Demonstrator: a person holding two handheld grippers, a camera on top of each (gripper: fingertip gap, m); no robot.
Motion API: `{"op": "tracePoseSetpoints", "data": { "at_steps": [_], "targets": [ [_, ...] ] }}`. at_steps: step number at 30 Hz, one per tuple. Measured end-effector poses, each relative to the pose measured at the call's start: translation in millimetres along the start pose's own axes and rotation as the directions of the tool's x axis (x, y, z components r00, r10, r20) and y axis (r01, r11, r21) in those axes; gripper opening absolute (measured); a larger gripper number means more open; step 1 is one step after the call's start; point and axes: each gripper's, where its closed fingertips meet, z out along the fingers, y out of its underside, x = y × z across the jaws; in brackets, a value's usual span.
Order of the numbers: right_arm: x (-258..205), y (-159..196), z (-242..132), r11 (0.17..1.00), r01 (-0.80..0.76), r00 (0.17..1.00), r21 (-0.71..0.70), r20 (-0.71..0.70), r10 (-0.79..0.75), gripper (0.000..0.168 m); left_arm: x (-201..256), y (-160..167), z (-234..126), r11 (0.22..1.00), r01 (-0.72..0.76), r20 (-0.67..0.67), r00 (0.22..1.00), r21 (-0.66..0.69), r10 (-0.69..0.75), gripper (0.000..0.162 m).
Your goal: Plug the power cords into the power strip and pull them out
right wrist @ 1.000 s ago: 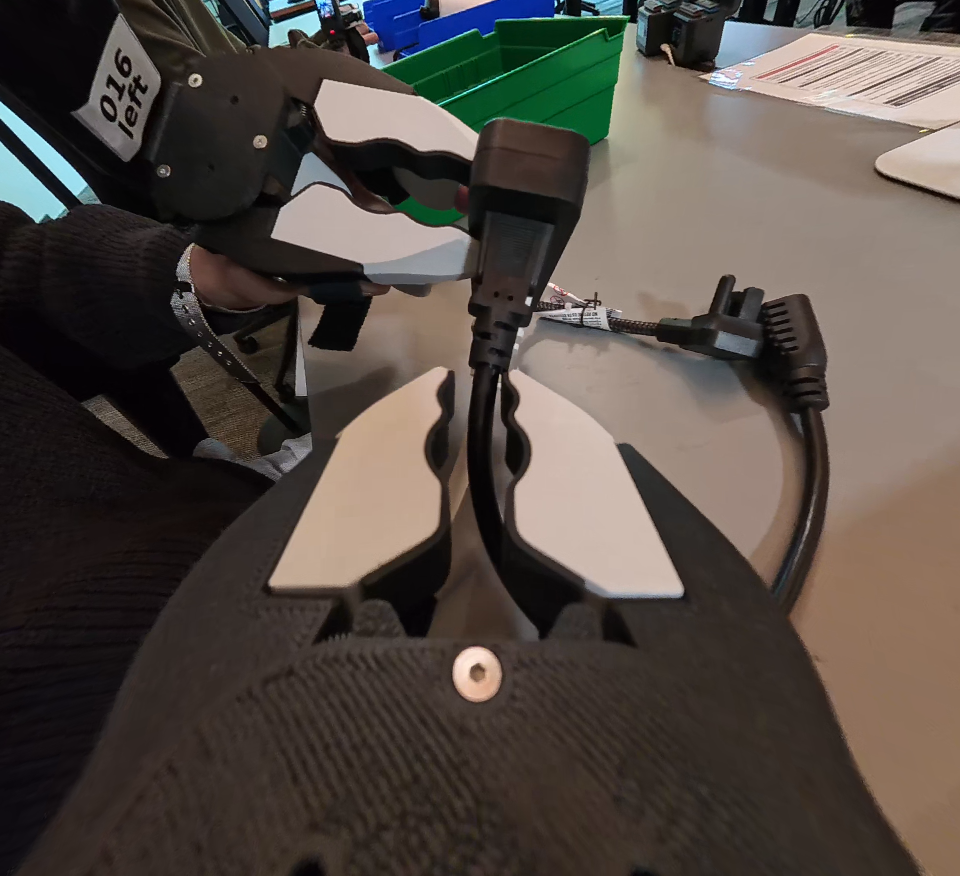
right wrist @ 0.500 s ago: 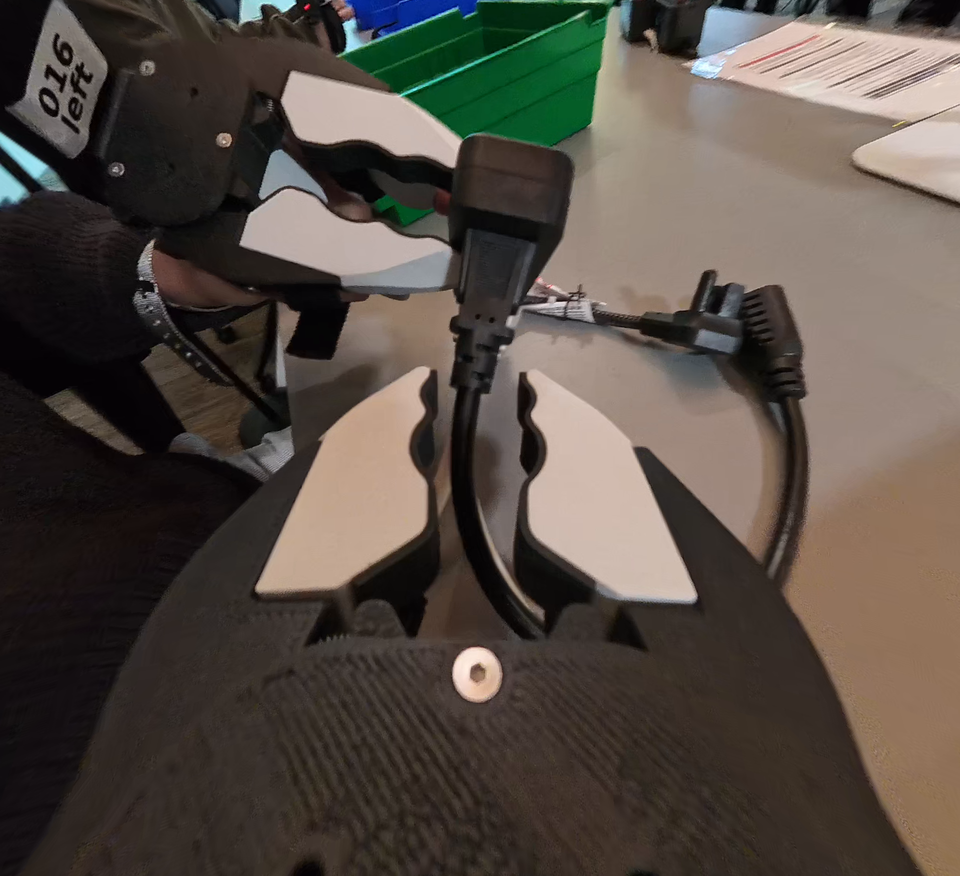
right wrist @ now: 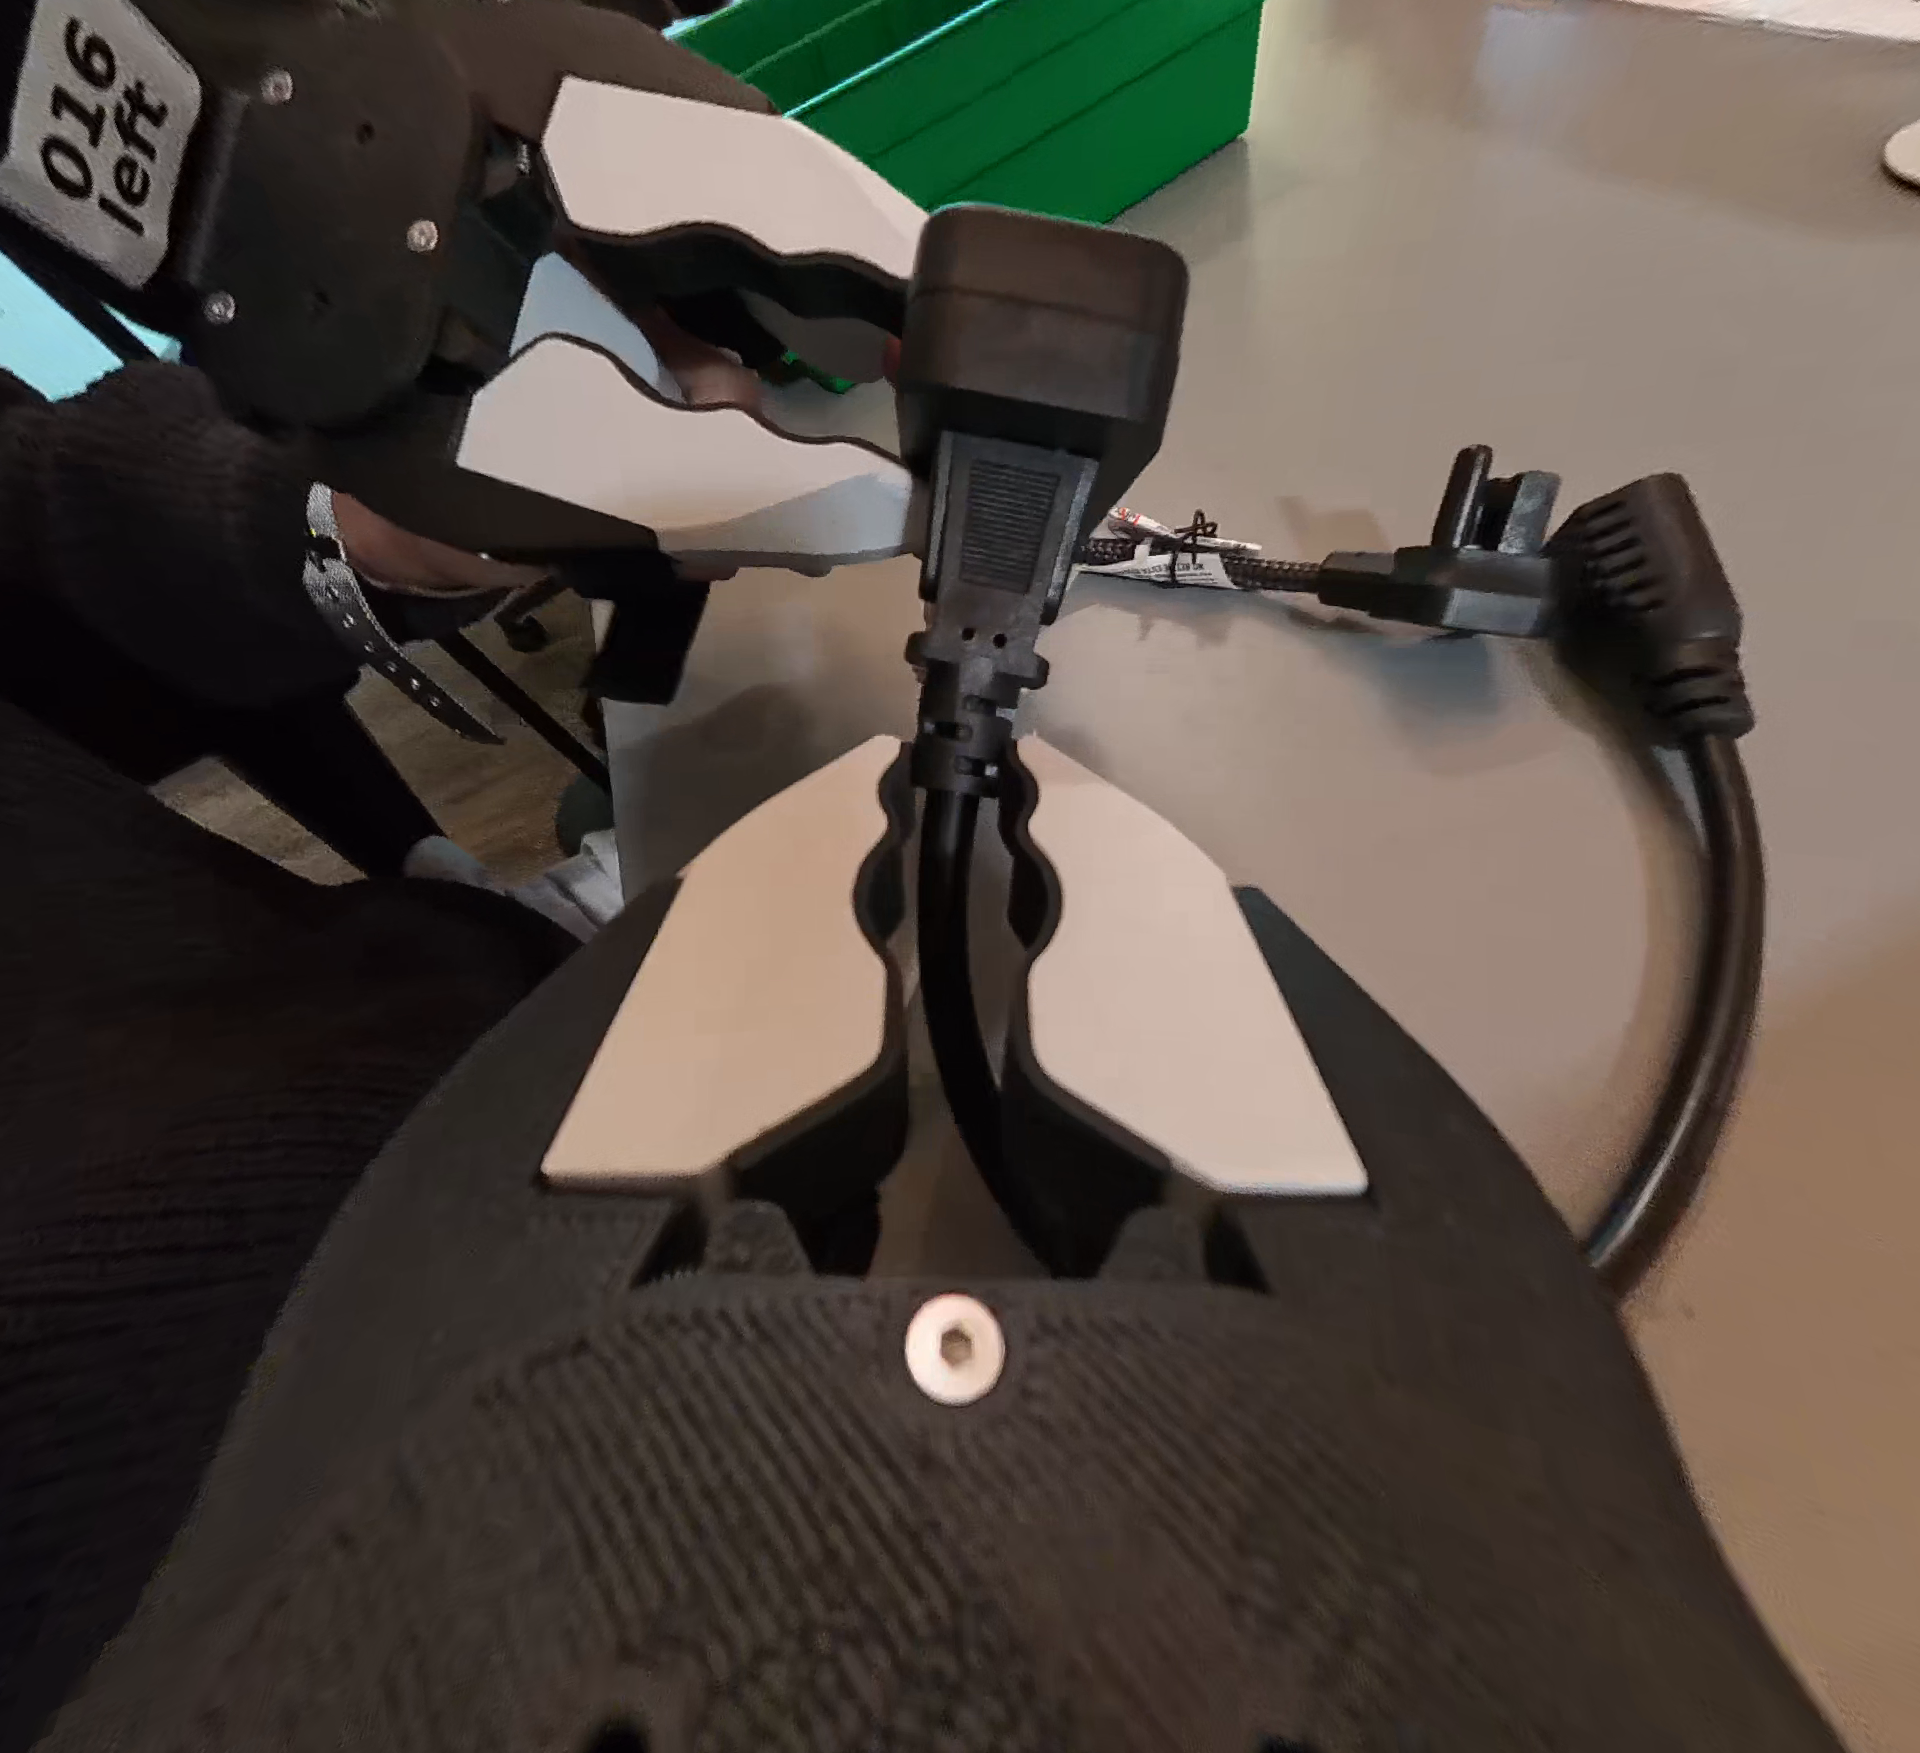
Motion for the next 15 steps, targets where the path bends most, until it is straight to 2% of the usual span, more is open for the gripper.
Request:
{"op": "tracePoseSetpoints", "data": {
  "at_steps": [5, 7, 11, 15],
  "targets": [
    [-8.8, -1.3, -0.1, 0.995, 0.099, 0.995, -0.025, 0.005, -0.098, 0.017, -0.3, 2.4, -0.4, 0.999, 0.032, -0.033, 0.999, 0.004, -0.032, 0.026],
    [-8.1, 0.2, -1.1, 0.997, 0.068, 0.997, -0.023, 0.043, -0.067, 0.017, -0.3, 2.0, 0.0, 1.000, 0.005, -0.033, 0.999, 0.012, -0.005, 0.026],
    [-2.5, 4.5, -0.5, 0.995, 0.091, 0.996, -0.049, 0.006, -0.091, 0.016, 0.1, 3.9, 2.0, 1.000, 0.003, -0.047, 0.999, 0.007, -0.003, 0.027],
    [-4.3, 7.6, 0.1, 0.997, 0.053, 0.998, -0.052, 0.044, -0.051, 0.016, 1.2, 5.5, 1.7, 1.000, -0.003, -0.047, 0.999, 0.000, 0.003, 0.027]
  ]
}}
